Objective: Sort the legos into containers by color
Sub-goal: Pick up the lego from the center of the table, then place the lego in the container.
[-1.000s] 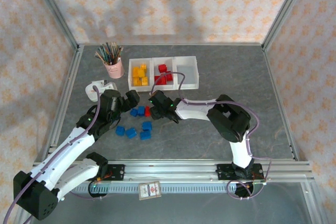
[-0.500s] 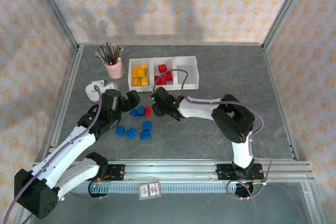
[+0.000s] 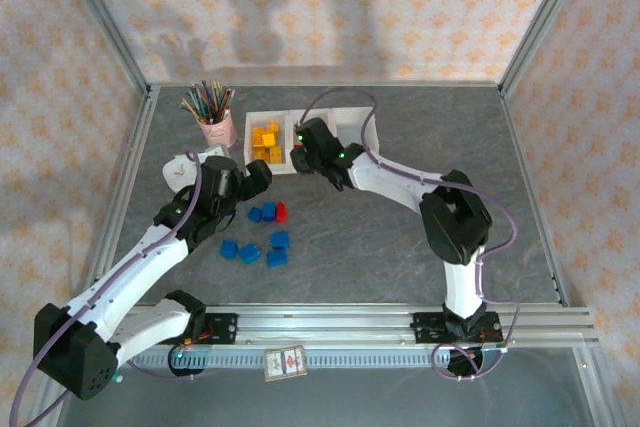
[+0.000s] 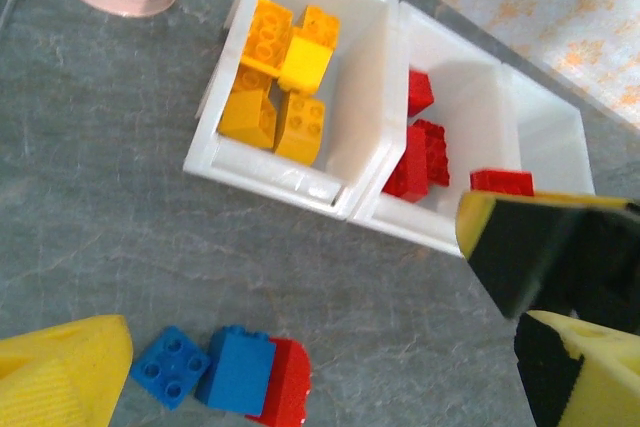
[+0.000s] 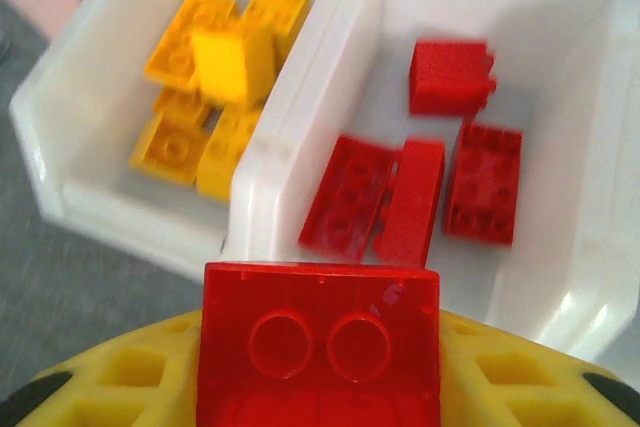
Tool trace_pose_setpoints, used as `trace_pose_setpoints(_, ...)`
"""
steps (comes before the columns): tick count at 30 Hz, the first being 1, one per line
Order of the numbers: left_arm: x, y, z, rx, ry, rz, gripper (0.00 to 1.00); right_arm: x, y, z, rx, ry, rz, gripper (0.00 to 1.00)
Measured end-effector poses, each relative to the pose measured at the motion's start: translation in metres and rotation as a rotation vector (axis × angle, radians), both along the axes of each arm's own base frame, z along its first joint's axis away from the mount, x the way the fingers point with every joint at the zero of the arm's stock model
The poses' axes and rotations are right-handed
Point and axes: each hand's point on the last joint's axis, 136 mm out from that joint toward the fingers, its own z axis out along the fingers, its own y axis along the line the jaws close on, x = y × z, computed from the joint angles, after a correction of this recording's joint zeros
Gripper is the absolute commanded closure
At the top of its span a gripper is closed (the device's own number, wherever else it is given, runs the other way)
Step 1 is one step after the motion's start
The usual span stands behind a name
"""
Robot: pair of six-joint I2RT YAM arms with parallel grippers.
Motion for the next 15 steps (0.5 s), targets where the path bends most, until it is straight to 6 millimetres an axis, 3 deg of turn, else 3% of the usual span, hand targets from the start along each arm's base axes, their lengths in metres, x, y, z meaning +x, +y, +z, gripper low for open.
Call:
trace_pose_setpoints(8,0.022,-0.002,0.01,0.011,-0.025,0.007,0.01,0.064,-0.01,-0.029,-0.041,0.027,-0.09,0.54)
trace_pose_setpoints(11,0.027,0.0,0.009,0.011,-0.023,0.017,0.01,0.081,-0.013,-0.038,-0.054,0.032,-0.114,0.45)
trace_pose_setpoints(15,0.03,0.002,0.008,0.011,-0.02,0.022,0.01,0.091,-0.014,-0.031,-0.048,0.021,-0.12,0.41)
